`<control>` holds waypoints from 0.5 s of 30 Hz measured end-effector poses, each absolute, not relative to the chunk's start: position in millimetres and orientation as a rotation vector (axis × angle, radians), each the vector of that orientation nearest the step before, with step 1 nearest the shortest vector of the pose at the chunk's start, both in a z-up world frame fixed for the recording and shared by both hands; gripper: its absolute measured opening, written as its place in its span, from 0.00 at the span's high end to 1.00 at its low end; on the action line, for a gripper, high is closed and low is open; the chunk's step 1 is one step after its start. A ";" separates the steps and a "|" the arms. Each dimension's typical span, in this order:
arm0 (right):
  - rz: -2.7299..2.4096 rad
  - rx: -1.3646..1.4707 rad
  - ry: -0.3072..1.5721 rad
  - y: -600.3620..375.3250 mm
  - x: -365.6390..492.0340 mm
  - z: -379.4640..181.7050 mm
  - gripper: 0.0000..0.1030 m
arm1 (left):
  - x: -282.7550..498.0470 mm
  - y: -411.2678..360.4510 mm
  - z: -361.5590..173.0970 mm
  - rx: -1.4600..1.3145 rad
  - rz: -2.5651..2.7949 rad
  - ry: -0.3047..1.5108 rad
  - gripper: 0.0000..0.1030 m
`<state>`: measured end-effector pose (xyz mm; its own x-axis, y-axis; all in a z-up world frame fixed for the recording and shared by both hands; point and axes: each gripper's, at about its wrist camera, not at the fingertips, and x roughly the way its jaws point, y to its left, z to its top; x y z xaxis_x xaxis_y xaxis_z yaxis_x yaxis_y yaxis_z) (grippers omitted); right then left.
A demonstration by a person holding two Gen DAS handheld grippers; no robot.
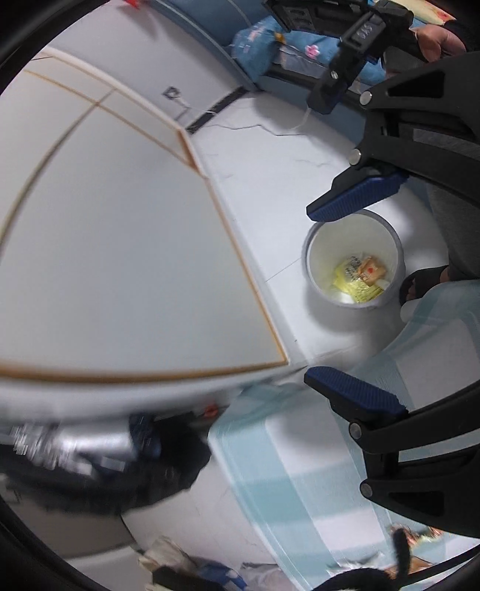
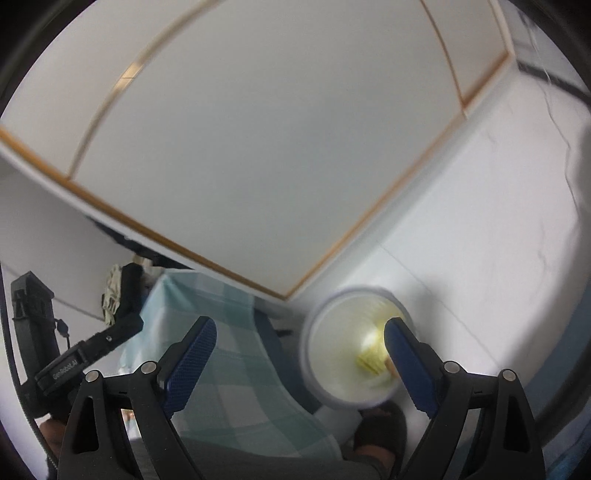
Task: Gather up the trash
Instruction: 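Move both tools back over the table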
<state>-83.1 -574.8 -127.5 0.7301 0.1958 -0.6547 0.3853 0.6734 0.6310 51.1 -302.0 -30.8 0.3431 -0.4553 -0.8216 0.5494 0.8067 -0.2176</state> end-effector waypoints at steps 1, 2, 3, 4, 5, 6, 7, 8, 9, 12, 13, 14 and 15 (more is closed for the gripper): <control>-0.099 0.837 0.741 -570.3 -84.0 -116.3 0.10 | 49.5 -298.2 -27.9 0.090 -0.645 1.022 0.24; -0.073 0.828 0.711 -565.5 -84.2 -105.1 0.10 | 49.1 -288.7 -23.4 0.073 -0.633 1.009 0.24; -0.049 0.807 0.679 -558.3 -85.2 -91.0 0.08 | 48.7 -277.7 -18.0 0.058 -0.623 0.992 0.24; -0.041 0.788 0.660 -553.3 -86.2 -81.9 0.07 | 48.1 -266.4 -12.0 0.044 -0.612 0.969 0.24; -0.025 0.755 0.629 -543.9 -87.3 -67.0 0.07 | 47.7 -255.8 -6.4 0.034 -0.597 0.945 0.24; -0.011 0.735 0.605 -536.2 -88.9 -58.0 0.07 | 47.3 -245.8 -1.7 0.025 -0.581 0.926 0.24; 0.002 0.720 0.583 -528.0 -89.5 -47.7 0.06 | 47.2 -236.5 2.0 0.014 -0.569 0.913 0.24; 0.017 0.708 0.561 -517.7 -90.1 -36.5 0.06 | 47.5 -222.4 6.4 -0.004 -0.553 0.899 0.24; 0.029 0.700 0.547 -510.8 -89.8 -30.1 0.05 | 46.2 -213.9 10.7 -0.028 -0.533 0.882 0.24; 0.089 0.630 0.494 -474.7 -86.2 -2.6 0.05 | 45.8 -183.1 21.5 -0.074 -0.483 0.835 0.24; 0.103 0.604 0.483 -465.3 -85.3 2.6 0.05 | 45.2 -171.0 25.6 -0.079 -0.467 0.817 0.24; 0.120 0.566 0.469 -451.2 -83.5 8.5 0.05 | 44.3 -158.9 29.8 -0.084 -0.458 0.797 0.24; 0.137 0.525 0.451 -436.5 -81.4 15.3 0.05 | 42.6 -151.9 34.1 -0.085 -0.448 0.782 0.24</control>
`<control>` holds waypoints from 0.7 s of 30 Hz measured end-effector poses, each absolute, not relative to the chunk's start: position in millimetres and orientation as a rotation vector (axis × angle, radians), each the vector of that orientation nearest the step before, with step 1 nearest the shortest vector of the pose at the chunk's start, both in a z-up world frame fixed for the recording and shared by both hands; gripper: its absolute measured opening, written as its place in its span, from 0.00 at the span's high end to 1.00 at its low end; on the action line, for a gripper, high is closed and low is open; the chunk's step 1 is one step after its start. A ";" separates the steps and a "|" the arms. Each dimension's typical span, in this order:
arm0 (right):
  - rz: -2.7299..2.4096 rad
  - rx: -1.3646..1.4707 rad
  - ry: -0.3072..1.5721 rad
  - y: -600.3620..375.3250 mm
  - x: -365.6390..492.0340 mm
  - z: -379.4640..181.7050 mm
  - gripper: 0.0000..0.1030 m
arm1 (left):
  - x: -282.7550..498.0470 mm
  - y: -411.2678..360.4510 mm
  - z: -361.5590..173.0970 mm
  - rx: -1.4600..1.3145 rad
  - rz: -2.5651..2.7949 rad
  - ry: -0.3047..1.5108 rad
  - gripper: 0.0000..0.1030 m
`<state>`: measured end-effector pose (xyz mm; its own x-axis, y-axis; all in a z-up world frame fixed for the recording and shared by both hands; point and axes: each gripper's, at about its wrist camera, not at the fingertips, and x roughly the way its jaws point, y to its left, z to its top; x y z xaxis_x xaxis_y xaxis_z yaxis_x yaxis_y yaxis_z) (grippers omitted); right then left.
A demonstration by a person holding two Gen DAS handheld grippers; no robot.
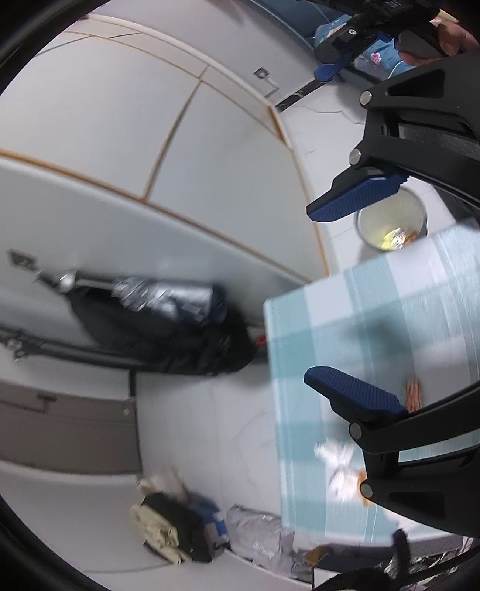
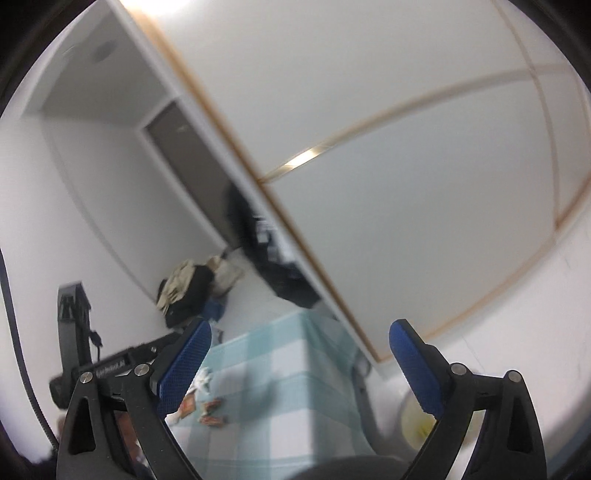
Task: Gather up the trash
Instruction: 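Move both tools back over the table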
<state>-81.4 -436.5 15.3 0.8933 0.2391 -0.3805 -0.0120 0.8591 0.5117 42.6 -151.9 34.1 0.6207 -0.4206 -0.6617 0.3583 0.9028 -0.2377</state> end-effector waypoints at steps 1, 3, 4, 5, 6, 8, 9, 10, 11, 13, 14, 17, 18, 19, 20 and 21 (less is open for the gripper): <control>0.154 0.494 0.434 -423.7 -80.1 20.8 0.05 | 41.5 -142.8 40.0 -0.086 -0.434 0.765 0.22; 0.191 0.454 0.405 -397.5 -76.5 29.8 0.05 | 39.1 -124.8 46.0 -0.101 -0.414 0.737 0.17; 0.212 0.447 0.397 -386.8 -74.9 31.9 0.05 | 38.6 -113.4 47.7 -0.115 -0.400 0.722 0.16; 0.230 0.442 0.393 -374.9 -72.6 33.9 0.05 | 37.4 -103.3 49.0 -0.125 -0.384 0.711 0.16; 0.246 0.432 0.394 -362.5 -69.6 35.1 0.05 | 33.4 -94.7 49.8 -0.132 -0.370 0.704 0.16; 0.272 0.408 0.405 -338.1 -63.7 36.7 0.05 | 32.6 -78.6 49.2 -0.150 -0.346 0.692 0.16; 0.280 0.401 0.406 -329.4 -62.7 36.6 0.05 | 33.2 -69.8 48.4 -0.159 -0.334 0.690 0.15; 0.292 0.390 0.409 -317.1 -59.7 37.6 0.05 | 34.2 -61.0 46.8 -0.167 -0.323 0.689 0.13; 0.301 0.382 0.412 -308.3 -57.3 38.7 0.05 | 35.0 -52.8 44.9 -0.174 -0.311 0.685 0.12; 0.313 0.357 0.423 -285.0 -53.1 37.6 0.05 | 35.0 -37.3 41.4 -0.185 -0.290 0.679 0.10; 0.314 0.341 0.435 -272.6 -48.8 35.3 0.05 | 35.8 -33.2 39.5 -0.196 -0.289 0.679 0.10; 0.303 0.305 0.447 -244.1 -40.6 31.2 0.05 | 40.7 -10.8 31.0 -0.210 -0.274 0.688 0.10; 0.303 0.297 0.449 -239.7 -40.9 29.4 0.05 | 42.3 -3.8 28.2 -0.211 -0.270 0.689 0.10; 0.305 0.286 0.458 -230.9 -37.6 26.4 0.05 | 44.0 1.5 25.4 -0.213 -0.269 0.693 0.10; 0.308 0.275 0.470 -222.7 -34.0 22.9 0.05 | 47.2 8.4 21.4 -0.218 -0.266 0.704 0.10; 0.312 0.268 0.478 -217.5 -34.8 21.5 0.05 | 49.7 13.7 18.4 -0.225 -0.264 0.713 0.10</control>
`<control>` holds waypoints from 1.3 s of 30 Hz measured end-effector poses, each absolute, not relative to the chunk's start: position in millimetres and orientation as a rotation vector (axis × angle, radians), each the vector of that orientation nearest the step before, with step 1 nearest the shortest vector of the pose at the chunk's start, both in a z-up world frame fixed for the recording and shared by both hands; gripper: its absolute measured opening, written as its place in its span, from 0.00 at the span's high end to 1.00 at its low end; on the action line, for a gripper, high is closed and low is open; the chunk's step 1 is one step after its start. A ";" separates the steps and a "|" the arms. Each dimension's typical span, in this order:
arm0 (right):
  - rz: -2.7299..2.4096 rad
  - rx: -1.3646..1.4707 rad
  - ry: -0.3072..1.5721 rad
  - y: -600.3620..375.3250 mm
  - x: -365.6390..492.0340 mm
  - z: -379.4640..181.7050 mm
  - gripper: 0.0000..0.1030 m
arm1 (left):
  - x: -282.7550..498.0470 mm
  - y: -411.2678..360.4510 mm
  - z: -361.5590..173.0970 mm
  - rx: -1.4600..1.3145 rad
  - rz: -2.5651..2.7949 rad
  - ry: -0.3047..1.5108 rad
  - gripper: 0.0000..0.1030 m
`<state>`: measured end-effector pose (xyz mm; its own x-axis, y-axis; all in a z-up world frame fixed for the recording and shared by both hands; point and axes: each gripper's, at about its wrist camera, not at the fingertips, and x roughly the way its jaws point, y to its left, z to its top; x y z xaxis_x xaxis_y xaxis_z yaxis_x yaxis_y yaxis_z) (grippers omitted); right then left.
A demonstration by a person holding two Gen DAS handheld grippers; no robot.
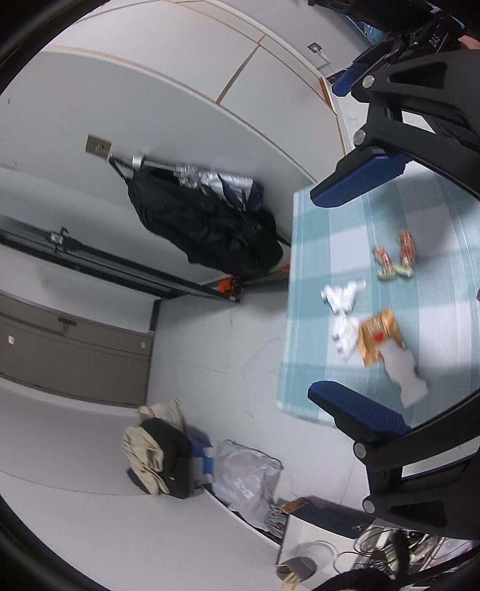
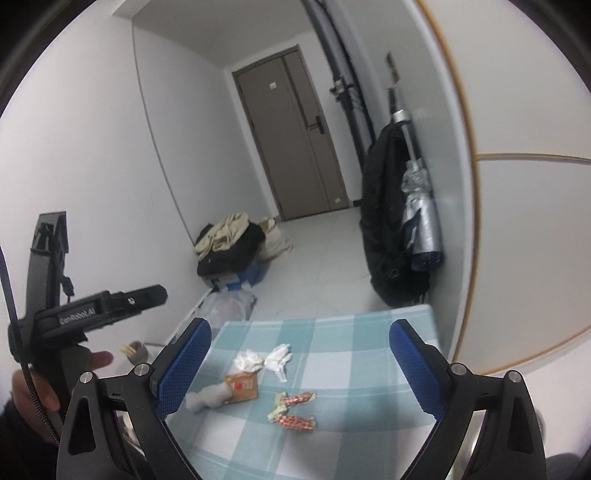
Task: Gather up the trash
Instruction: 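Move both tools back over the table, then close the left gripper on the white foam sheet and lift it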
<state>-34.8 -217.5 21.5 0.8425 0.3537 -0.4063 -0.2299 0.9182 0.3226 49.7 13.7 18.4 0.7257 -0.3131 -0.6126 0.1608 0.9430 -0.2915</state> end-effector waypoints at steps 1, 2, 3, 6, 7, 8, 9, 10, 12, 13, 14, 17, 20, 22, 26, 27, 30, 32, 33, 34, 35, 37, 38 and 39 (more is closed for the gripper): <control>0.316 0.259 0.487 -211.7 -31.9 17.8 0.05 | 52.6 21.2 13.6 -0.233 -0.262 0.725 0.10; 0.322 0.247 0.498 -203.2 -28.3 13.8 0.05 | 53.6 26.2 10.6 -0.236 -0.256 0.732 0.10; 0.325 0.242 0.503 -199.2 -26.1 10.7 0.05 | 55.4 32.7 6.2 -0.242 -0.249 0.737 0.10; 0.336 0.223 0.537 -179.7 -19.4 1.1 0.05 | 61.9 49.4 -9.8 -0.264 -0.231 0.772 0.10; 0.342 0.218 0.550 -172.8 -16.1 -3.5 0.05 | 63.2 54.5 -13.8 -0.274 -0.229 0.781 0.10; 0.351 0.210 0.564 -165.7 -12.4 -8.3 0.05 | 64.9 58.3 -18.6 -0.289 -0.233 0.798 0.10; 0.356 0.203 0.570 -161.0 -9.9 -10.9 0.05 | 67.4 61.7 -24.0 -0.304 -0.232 0.822 0.10; 0.363 0.193 0.576 -155.6 -7.3 -14.2 0.05 | 69.3 64.2 -29.0 -0.316 -0.234 0.843 0.10; 0.376 0.177 0.586 -146.9 -2.1 -20.8 0.05 | 70.8 66.4 -35.1 -0.317 -0.244 0.864 0.10; 0.386 0.171 0.592 -142.8 0.9 -24.6 0.05 | 71.3 66.4 -37.8 -0.313 -0.243 0.871 0.10; 0.391 0.163 0.596 -139.2 3.5 -28.7 0.05 | 71.7 67.2 -39.9 -0.310 -0.248 0.876 0.10; 0.382 0.138 0.600 -132.3 8.1 -36.9 0.05 | 71.5 68.9 -47.2 -0.300 -0.236 0.892 0.10; 0.382 0.125 0.584 -132.8 8.6 -43.0 0.05 | 72.5 67.0 -54.4 -0.269 -0.225 0.906 0.10; 0.380 0.119 0.583 -135.5 11.0 -45.3 0.05 | 74.4 66.3 -58.0 -0.253 -0.206 0.907 0.10; 0.367 0.122 0.575 -141.8 15.9 -47.8 0.05 | 81.2 60.6 -64.3 -0.221 -0.190 0.920 0.10; 0.366 0.127 0.576 -143.2 17.4 -48.3 0.05 | 82.4 59.2 -66.2 -0.215 -0.193 0.923 0.10; 0.367 0.154 0.585 -147.1 22.2 -49.6 0.05 | 85.9 52.9 -72.4 -0.173 -0.198 0.944 0.10; 0.366 0.169 0.590 -149.3 25.5 -50.4 0.05 | 85.9 52.5 -77.9 -0.147 -0.189 0.956 0.10; 0.364 0.172 0.590 -150.0 26.3 -50.7 0.05 | 86.4 53.1 -82.3 -0.135 -0.184 0.971 0.10; 0.360 0.177 0.593 -151.0 27.2 -51.3 0.05 | 87.7 52.3 -85.5 -0.128 -0.184 0.983 0.10; 0.356 0.181 0.597 -152.2 28.1 -52.2 0.05 | 88.9 52.1 -89.5 -0.120 -0.183 1.001 0.10; 0.349 0.192 0.610 -155.0 29.6 -54.3 0.05 | 90.4 51.0 -99.7 -0.097 -0.190 1.042 0.10; 0.346 0.199 0.614 -157.1 30.5 -55.5 0.05 | 90.9 50.2 -104.9 -0.092 -0.197 1.065 0.10; 0.341 0.204 0.620 -158.4 31.5 -56.8 0.05 | 92.4 49.5 -108.8 -0.102 -0.211 1.089 0.10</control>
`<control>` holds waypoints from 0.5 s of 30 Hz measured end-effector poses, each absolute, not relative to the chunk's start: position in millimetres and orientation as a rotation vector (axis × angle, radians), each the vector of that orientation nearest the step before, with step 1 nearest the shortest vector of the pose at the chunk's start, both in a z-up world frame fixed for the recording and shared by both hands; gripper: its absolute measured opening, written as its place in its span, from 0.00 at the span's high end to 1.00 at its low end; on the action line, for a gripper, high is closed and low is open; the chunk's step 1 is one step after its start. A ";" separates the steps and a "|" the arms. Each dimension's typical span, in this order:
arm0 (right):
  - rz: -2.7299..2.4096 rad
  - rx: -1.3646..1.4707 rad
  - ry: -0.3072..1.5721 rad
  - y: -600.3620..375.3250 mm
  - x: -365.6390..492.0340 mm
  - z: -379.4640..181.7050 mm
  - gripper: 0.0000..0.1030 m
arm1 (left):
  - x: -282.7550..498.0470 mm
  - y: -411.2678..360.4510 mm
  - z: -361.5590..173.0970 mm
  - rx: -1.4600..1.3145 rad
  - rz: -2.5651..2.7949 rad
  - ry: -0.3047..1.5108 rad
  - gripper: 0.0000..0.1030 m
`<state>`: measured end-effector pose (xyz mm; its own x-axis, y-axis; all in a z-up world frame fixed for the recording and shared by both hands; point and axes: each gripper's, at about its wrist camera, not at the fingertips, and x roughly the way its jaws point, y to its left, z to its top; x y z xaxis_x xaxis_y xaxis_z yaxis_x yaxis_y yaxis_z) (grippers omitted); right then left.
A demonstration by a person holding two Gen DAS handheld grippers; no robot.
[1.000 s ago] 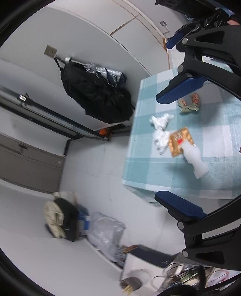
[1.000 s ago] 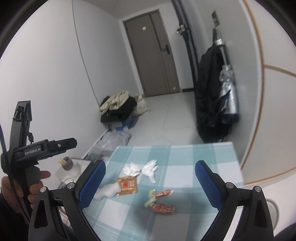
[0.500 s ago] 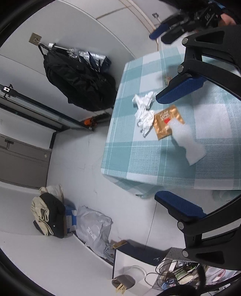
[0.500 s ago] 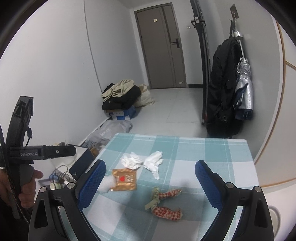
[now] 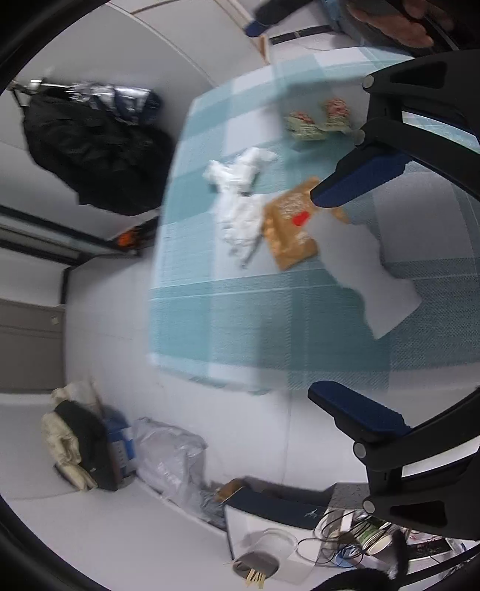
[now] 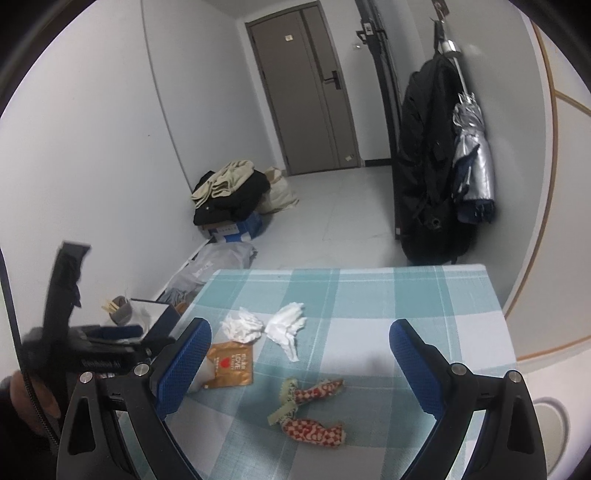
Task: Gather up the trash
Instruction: 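Close the left gripper on the white foam sheet and lift it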
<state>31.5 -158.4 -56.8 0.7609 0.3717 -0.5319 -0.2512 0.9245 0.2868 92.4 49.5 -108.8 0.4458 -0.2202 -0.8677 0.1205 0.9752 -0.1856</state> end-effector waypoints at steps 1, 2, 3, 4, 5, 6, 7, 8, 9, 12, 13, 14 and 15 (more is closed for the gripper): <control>0.337 0.208 0.625 -159.5 32.1 -57.7 0.05 | 92.8 50.4 -113.5 -0.119 -0.218 1.112 0.10; 0.331 0.218 0.633 -161.6 33.5 -59.0 0.05 | 92.7 50.6 -117.3 -0.121 -0.216 1.126 0.10; 0.328 0.226 0.637 -163.2 34.4 -59.7 0.05 | 93.2 49.9 -120.2 -0.116 -0.219 1.139 0.10; 0.324 0.241 0.643 -165.4 35.6 -60.4 0.05 | 93.7 48.7 -122.8 -0.104 -0.217 1.154 0.10; 0.320 0.256 0.649 -167.5 36.7 -61.0 0.05 | 93.5 48.0 -124.8 -0.091 -0.215 1.163 0.10; 0.319 0.265 0.652 -168.6 37.0 -61.5 0.05 | 93.5 45.7 -125.2 -0.082 -0.215 1.166 0.10; 0.318 0.277 0.656 -170.2 37.2 -61.9 0.05 | 92.8 43.9 -124.9 -0.066 -0.210 1.166 0.10; 0.318 0.283 0.657 -171.2 37.3 -62.0 0.05 | 92.2 41.8 -123.8 -0.047 -0.206 1.164 0.10; 0.317 0.286 0.657 -172.1 37.2 -62.0 0.05 | 92.4 40.0 -123.7 -0.035 -0.206 1.166 0.10; 0.312 0.277 0.658 -173.8 36.5 -62.3 0.05 | 91.1 35.0 -123.2 -0.009 -0.199 1.164 0.10; 0.308 0.273 0.658 -174.4 36.2 -62.6 0.05 | 90.7 31.9 -123.1 0.003 -0.199 1.164 0.10; 0.305 0.272 0.659 -175.3 35.9 -63.0 0.05 | 89.9 29.0 -123.2 0.018 -0.198 1.162 0.12; 0.302 0.275 0.662 -176.6 35.7 -63.2 0.05 | 88.6 26.5 -122.9 0.037 -0.202 1.160 0.14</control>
